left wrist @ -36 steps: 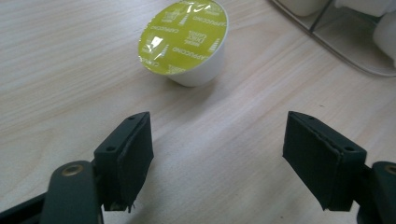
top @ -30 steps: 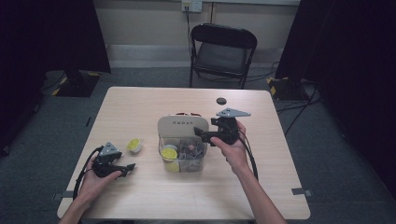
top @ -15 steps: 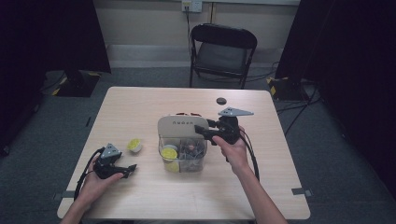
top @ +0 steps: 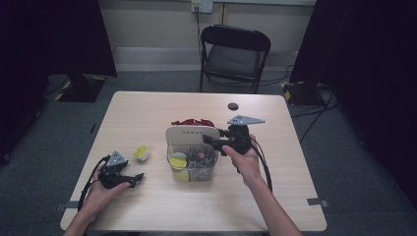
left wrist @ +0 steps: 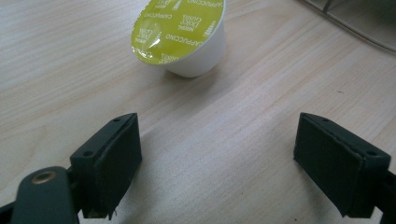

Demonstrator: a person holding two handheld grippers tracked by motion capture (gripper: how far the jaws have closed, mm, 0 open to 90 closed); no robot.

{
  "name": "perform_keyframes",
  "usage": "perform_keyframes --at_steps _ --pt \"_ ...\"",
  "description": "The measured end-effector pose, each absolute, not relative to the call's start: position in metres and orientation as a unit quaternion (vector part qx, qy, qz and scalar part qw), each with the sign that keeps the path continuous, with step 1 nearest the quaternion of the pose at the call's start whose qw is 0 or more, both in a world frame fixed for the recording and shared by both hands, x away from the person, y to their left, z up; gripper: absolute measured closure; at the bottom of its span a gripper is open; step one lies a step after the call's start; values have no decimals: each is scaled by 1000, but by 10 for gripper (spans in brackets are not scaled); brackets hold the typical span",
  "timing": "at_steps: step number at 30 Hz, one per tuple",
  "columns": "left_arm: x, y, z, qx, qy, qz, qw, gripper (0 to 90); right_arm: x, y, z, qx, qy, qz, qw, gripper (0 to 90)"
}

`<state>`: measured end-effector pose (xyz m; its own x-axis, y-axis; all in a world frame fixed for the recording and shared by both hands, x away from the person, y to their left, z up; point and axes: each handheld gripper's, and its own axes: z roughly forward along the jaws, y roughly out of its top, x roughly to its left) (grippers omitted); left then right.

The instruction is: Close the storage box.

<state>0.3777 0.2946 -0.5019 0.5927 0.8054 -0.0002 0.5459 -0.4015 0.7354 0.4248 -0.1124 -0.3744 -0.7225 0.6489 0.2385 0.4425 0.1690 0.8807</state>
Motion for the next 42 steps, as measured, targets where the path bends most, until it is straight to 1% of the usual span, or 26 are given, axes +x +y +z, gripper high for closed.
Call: perform_keyframes --at_steps 16,28,42 --pt "378 294 -502 817 414 180 359 145 417 -113 -376 353 758 540 94 460" --pt "378 295 -502 817 413 181 359 144 412 -111 -379 356 761 535 89 413" --pt "378 295 -502 817 413 181 358 145 407 -109 -379 354 767 529 79 330"
